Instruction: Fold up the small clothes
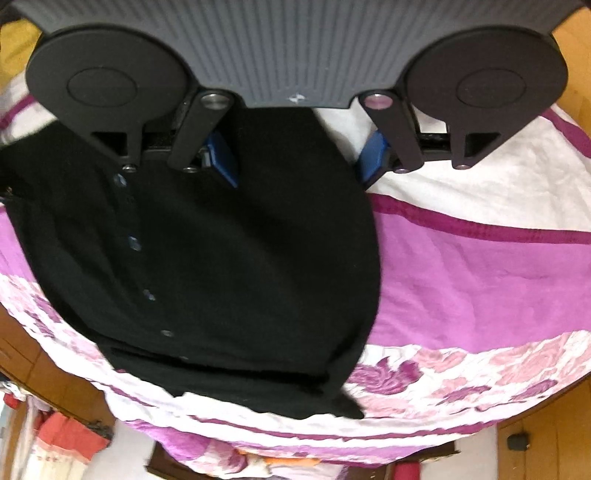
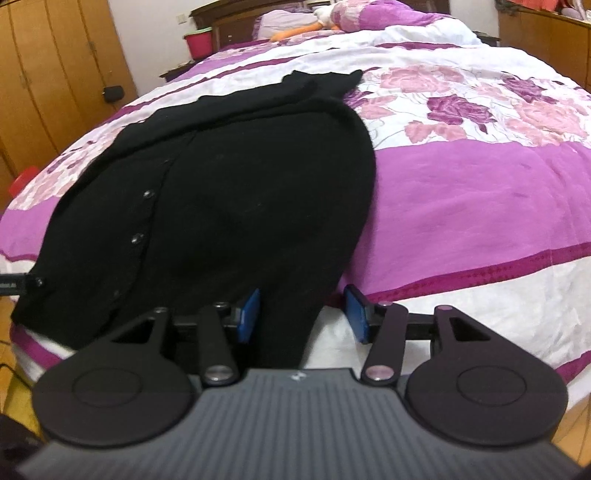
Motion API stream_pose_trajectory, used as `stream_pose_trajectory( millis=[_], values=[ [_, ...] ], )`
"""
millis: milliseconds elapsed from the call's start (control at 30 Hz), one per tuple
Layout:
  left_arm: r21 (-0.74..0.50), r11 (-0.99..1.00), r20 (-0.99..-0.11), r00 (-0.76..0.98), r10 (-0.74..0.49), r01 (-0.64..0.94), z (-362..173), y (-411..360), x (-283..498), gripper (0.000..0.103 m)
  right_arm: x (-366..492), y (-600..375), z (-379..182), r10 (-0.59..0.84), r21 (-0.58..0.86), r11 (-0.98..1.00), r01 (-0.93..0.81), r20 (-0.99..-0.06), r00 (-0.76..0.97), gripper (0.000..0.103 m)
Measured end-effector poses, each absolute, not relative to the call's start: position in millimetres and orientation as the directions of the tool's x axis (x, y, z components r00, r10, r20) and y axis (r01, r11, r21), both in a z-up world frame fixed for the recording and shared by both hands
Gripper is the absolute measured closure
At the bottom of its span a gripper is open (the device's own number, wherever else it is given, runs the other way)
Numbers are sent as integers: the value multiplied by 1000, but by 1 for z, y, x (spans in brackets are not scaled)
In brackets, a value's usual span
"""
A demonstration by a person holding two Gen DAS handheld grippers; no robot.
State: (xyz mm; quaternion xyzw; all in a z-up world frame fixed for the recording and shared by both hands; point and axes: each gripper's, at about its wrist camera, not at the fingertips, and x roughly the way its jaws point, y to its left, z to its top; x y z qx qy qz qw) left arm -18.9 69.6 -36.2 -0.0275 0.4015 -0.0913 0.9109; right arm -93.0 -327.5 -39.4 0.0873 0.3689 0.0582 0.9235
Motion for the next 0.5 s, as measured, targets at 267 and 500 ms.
stream_pose_trajectory(
  millis=[267,500],
  values=[
    [-176,954,-707,643,-294,243,-30,60,-40,39,-104,-319,-36,243,215,968,-131,-661,709,50],
    [-189,952,-703,644,-302,239,-39,59,-33,39,-100,-322,-45,249,229,965,-125,-661,708,50]
  ],
)
